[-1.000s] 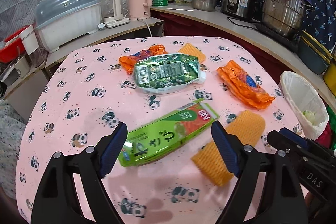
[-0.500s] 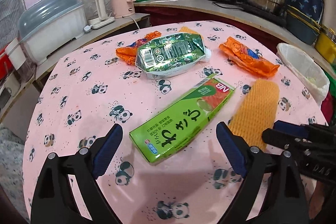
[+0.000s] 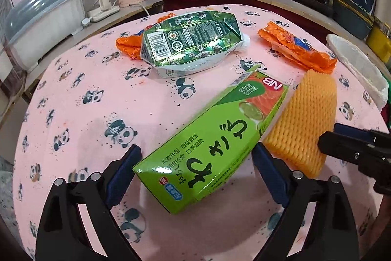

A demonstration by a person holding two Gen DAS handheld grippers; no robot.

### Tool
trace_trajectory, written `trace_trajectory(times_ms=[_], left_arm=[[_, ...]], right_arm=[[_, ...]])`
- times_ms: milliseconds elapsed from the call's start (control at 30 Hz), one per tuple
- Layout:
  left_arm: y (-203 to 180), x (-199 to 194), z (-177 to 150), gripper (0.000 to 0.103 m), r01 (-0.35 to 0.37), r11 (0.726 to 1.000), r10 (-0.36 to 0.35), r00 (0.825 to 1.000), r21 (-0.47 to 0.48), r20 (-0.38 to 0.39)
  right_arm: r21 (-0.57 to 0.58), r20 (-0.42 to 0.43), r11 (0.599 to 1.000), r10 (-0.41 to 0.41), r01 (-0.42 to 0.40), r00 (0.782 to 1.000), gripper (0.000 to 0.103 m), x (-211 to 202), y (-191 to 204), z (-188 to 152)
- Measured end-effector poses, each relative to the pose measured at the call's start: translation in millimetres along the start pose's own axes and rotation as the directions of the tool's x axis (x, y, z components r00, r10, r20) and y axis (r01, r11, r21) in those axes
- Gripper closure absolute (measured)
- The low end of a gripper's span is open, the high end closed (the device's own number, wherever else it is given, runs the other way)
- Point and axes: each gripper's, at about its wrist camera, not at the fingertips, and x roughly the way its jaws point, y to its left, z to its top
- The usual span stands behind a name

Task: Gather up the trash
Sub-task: 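Grasp the orange mesh foam sleeve with the right gripper while the left grasps the green NB carton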

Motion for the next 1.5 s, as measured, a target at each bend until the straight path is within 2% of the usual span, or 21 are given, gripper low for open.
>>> trace_trajectory(times_ms=[233, 300, 367, 467, 533, 567, 667, 700, 733, 833, 1033, 1167, 1500], left_arm=[[-15, 1, 5, 0.04, 0.0, 0.997, -0.001, 1.0, -0.081, -0.014], [-22, 0, 5, 0.045, -0.008, 0.996, 0.007, 1.0, -0.094, -0.014], [-26, -1, 4, 0.045, -0.013, 0.994, 0.011, 1.0, -0.109, -0.015], [-28, -5, 3, 0.045, 0.018, 0.989, -0.02, 1.0, -0.146, -0.016], [-29, -7, 3, 0.043, 0.028, 0.987, -0.032, 0.999, -0.156, -0.023], [-29, -7, 2, 0.043, 0.03, 0.987, -0.034, 0.999, -0.159, -0.024], [-27, -10, 2, 0.035, 0.053, 0.983, -0.059, 0.998, -0.177, -0.031], [-26, -12, 2, 0.029, 0.059, 0.981, -0.064, 0.998, -0.184, -0.025], [-26, -14, 2, 0.024, 0.061, 0.98, -0.065, 0.998, -0.189, -0.019], [-29, -21, 5, 0.02, 0.066, 0.981, -0.067, 0.998, -0.182, 0.002], [-41, -14, 17, 0.018, 0.02, 0.989, -0.019, 1.0, -0.145, 0.012], [-45, 3, 23, 0.019, -0.007, 0.99, 0.006, 1.0, -0.14, -0.013], [-58, 10, 27, 0.047, 0.009, 0.992, -0.012, 0.999, -0.126, -0.03]], right_arm=[[0.021, 0.012, 1.0, -0.003, 0.003, 1.0, 0.052, 4, -4, 9], [0.024, 0.02, 1.0, -0.006, 0.006, 1.0, 0.051, 5, -4, 10], [0.024, 0.026, 1.0, -0.013, 0.012, 1.0, 0.051, 7, -5, 12], [0.025, 0.035, 1.0, -0.019, 0.018, 0.999, 0.056, 9, -6, 15], [0.03, 0.037, 0.999, -0.022, 0.021, 0.999, 0.065, 9, -8, 16], [0.035, 0.033, 0.999, -0.021, 0.02, 0.999, 0.073, 9, -10, 17], [0.035, 0.036, 0.999, -0.024, 0.023, 0.999, 0.088, 5, -14, 17], [0.032, 0.04, 0.999, -0.031, 0.03, 0.999, 0.092, 1, -15, 17], [0.029, 0.045, 0.999, -0.033, 0.031, 0.998, 0.092, -1, -16, 17], [0.02, 0.069, 0.999, -0.046, 0.044, 0.997, 0.092, -13, -19, 16], [0.028, 0.122, 0.996, -0.091, 0.088, 0.988, 0.092, -35, -32, 19], [0.053, 0.134, 0.994, -0.099, 0.093, 0.986, 0.092, -44, -42, 21], [0.046, 0.135, 0.995, -0.097, 0.091, 0.986, 0.092, -46, -43, 18]])
